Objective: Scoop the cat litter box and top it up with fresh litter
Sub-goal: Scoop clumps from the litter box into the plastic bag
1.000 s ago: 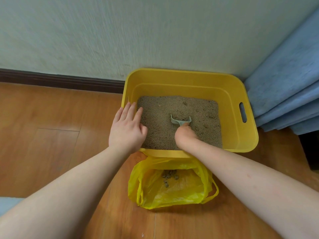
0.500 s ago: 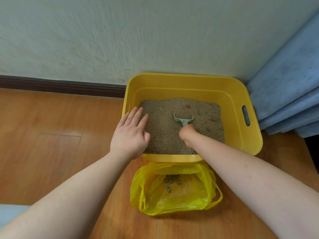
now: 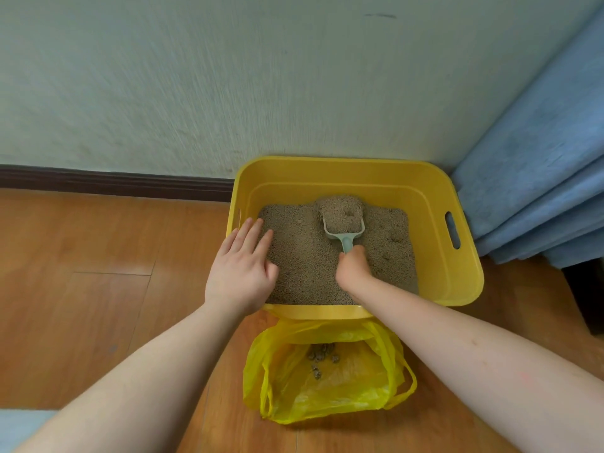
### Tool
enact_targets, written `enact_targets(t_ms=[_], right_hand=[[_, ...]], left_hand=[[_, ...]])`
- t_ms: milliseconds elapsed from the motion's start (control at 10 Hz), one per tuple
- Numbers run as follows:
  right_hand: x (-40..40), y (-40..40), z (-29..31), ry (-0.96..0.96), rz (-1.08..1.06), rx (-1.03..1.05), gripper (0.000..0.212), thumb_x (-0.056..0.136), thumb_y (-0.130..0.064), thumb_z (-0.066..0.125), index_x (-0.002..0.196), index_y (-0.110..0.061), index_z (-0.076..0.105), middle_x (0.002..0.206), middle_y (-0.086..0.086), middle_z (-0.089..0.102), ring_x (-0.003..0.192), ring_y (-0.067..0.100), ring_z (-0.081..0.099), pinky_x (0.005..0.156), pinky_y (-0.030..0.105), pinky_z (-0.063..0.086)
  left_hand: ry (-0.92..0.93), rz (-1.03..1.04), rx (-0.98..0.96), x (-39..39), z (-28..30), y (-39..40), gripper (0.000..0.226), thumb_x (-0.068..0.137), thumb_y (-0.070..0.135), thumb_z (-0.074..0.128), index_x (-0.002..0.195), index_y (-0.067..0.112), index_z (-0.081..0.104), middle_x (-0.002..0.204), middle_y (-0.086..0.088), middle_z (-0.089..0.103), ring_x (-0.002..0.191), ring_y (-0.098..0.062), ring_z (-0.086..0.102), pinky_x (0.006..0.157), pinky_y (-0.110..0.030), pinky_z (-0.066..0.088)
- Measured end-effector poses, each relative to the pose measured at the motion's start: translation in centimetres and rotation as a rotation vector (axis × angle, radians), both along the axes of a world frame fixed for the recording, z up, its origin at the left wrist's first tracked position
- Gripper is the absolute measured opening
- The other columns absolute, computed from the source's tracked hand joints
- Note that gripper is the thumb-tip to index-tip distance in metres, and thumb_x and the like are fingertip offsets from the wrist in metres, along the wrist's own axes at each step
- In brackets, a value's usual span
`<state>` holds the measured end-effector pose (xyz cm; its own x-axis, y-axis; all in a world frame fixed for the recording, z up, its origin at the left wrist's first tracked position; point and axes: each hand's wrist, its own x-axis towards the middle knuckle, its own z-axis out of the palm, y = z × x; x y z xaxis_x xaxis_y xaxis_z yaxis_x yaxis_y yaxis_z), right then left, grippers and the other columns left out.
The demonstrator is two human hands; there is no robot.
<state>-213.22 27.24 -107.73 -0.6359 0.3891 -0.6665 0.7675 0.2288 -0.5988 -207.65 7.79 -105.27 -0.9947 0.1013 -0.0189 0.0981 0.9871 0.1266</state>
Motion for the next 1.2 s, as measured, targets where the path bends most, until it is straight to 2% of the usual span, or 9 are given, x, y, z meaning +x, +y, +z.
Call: enact_targets(t_ms=[100, 200, 300, 400, 500, 700, 900, 1200], right_hand=[[1.5, 0.4, 0.4, 0.090, 0.361, 0.183, 0.030, 0.099, -0.010, 0.038, 0.124, 0.005, 0.037, 0.118, 0.023, 0.050, 0.087, 0.023, 0.042, 0.066, 0.034, 0.038], [2.6, 0.5, 0.3, 0.109, 0.354, 0.210, 0.031, 0.100, -0.015, 0.038, 0.125, 0.003, 0.036, 0.105, 0.017, 0.047, 0.088, 0.022, 0.043, 0.077, 0.034, 0.036], [3.8, 0.8, 0.8, 0.151, 0.361, 0.178, 0.025, 0.101, -0.018, 0.037, 0.120, -0.002, 0.037, 0.096, 0.011, 0.045, 0.083, 0.021, 0.045, 0.072, 0.031, 0.036], [4.9, 1.1, 1.4, 0.152, 0.329, 0.155, 0.016, 0.103, -0.020, 0.036, 0.109, -0.005, 0.038, 0.074, 0.005, 0.043, 0.060, 0.019, 0.039, 0.056, 0.029, 0.028], [6.3, 1.2, 2.1, 0.173, 0.435, 0.221, 0.015, 0.103, -0.023, 0.035, 0.108, -0.009, 0.037, 0.071, 0.002, 0.043, 0.056, 0.016, 0.038, 0.052, 0.030, 0.027], [7.8, 1.5, 2.8, 0.185, 0.428, 0.135, 0.017, 0.104, -0.020, 0.035, 0.114, -0.007, 0.037, 0.072, 0.003, 0.040, 0.056, 0.014, 0.034, 0.047, 0.027, 0.024], [8.8, 2.4, 3.1, 0.175, 0.488, 0.142, 0.017, 0.104, -0.021, 0.036, 0.113, -0.006, 0.038, 0.069, 0.003, 0.039, 0.053, 0.013, 0.031, 0.042, 0.023, 0.023], [9.9, 3.1, 2.5, 0.171, 0.544, 0.183, 0.017, 0.103, -0.025, 0.036, 0.113, -0.012, 0.040, 0.077, 0.006, 0.045, 0.058, 0.018, 0.037, 0.050, 0.030, 0.028]], left_hand=[[-0.006, 0.001, 0.006, 0.0, 0.0, 0.0, 0.065, 0.091, 0.040, 0.023, 0.152, 0.020, 0.030, 0.162, -0.003, 0.017, 0.150, -0.016, 0.003, 0.122, -0.036, 0.002], [-0.005, 0.004, 0.003, 0.0, -0.1, 0.0, 0.063, 0.092, 0.039, 0.026, 0.152, 0.020, 0.030, 0.162, -0.003, 0.017, 0.150, -0.016, 0.003, 0.122, -0.035, 0.001], [-0.009, 0.010, 0.014, 0.0, 0.0, 0.0, 0.063, 0.092, 0.038, 0.027, 0.151, 0.020, 0.031, 0.162, -0.003, 0.017, 0.150, -0.016, 0.003, 0.122, -0.034, 0.000], [-0.007, 0.009, 0.013, 0.1, 0.1, 0.1, 0.064, 0.090, 0.039, 0.025, 0.151, 0.019, 0.033, 0.162, -0.004, 0.019, 0.150, -0.016, 0.005, 0.122, -0.035, 0.003], [-0.012, 0.005, 0.006, 0.1, 0.2, 0.1, 0.066, 0.089, 0.039, 0.024, 0.151, 0.018, 0.033, 0.161, -0.004, 0.020, 0.150, -0.016, 0.006, 0.122, -0.036, 0.004], [-0.009, 0.006, -0.004, 0.2, 0.3, 0.1, 0.065, 0.090, 0.040, 0.023, 0.151, 0.019, 0.031, 0.161, -0.004, 0.020, 0.150, -0.016, 0.005, 0.122, -0.035, 0.003], [0.012, 0.016, 0.008, 0.2, 0.1, 0.0, 0.064, 0.089, 0.037, 0.026, 0.149, 0.017, 0.036, 0.160, -0.005, 0.024, 0.150, -0.017, 0.010, 0.122, -0.034, 0.004], [0.006, 0.024, 0.018, 0.2, 0.2, 0.0, 0.065, 0.089, 0.039, 0.024, 0.150, 0.018, 0.034, 0.160, -0.004, 0.023, 0.150, -0.016, 0.009, 0.122, -0.034, 0.003]])
